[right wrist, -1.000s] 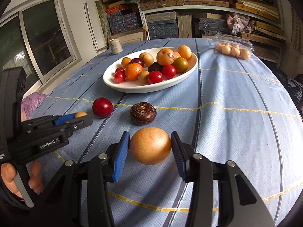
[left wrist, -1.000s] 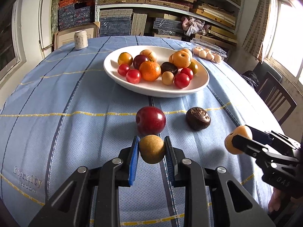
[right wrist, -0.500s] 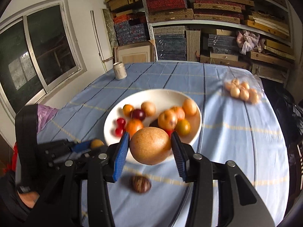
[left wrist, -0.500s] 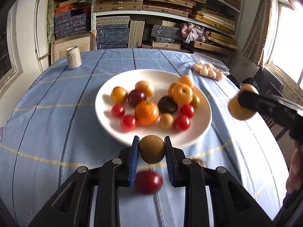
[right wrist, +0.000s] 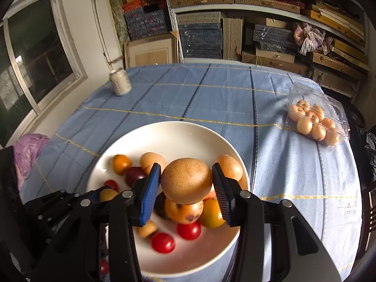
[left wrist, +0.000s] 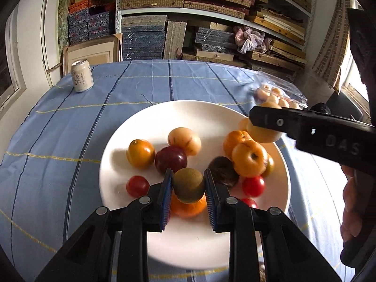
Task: Organize fruits
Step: 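Carry both pears onto the white plate and open both grippers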
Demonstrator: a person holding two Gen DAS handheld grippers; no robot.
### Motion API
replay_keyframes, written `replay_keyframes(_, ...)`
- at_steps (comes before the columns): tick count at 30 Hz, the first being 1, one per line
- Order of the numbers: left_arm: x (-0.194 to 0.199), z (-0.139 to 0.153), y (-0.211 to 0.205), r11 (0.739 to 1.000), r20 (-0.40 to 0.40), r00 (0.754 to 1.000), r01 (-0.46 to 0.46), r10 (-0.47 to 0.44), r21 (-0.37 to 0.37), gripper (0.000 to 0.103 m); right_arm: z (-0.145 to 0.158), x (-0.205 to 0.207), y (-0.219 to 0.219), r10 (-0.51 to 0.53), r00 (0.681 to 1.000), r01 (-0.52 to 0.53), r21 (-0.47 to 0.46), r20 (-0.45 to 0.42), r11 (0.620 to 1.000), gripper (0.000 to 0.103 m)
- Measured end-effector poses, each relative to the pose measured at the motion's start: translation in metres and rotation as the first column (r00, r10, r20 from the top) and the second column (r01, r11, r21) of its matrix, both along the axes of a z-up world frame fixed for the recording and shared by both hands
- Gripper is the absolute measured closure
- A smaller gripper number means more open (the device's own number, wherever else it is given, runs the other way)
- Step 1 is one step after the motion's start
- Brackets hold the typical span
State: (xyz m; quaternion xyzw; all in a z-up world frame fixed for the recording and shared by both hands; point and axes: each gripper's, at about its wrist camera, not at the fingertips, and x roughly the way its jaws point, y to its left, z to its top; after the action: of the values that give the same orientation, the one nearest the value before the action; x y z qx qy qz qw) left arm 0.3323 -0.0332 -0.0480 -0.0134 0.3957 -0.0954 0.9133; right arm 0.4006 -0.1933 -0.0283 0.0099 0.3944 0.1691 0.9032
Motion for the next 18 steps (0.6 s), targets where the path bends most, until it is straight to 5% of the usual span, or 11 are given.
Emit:
replay_keyframes(12,0.019,-0.004,0.0,1.0,0.0,1.0,-0.018,0.018,0.0,0.076,-0.012,0.023,0.017,0.027,1.0,-0.027,-0.034,-0.001,0.999,0.059)
replay_keyframes(16,0.012,0.003,0.007,0.999,0.028,0.999,-0.036,0.036,-0.023,0.045,-0.004,0.015,0.015,0.03,0.999,-0.03,-0.022,0.03,0.999,0.055)
replay_keyframes(18,0.008,0.007,0.008,0.999,0.04,0.999,-0.036,0.037,-0.025,0.044,0.001,0.007,0.012,0.027,0.999,-0.026,-0.025,0.045,0.999,0.055)
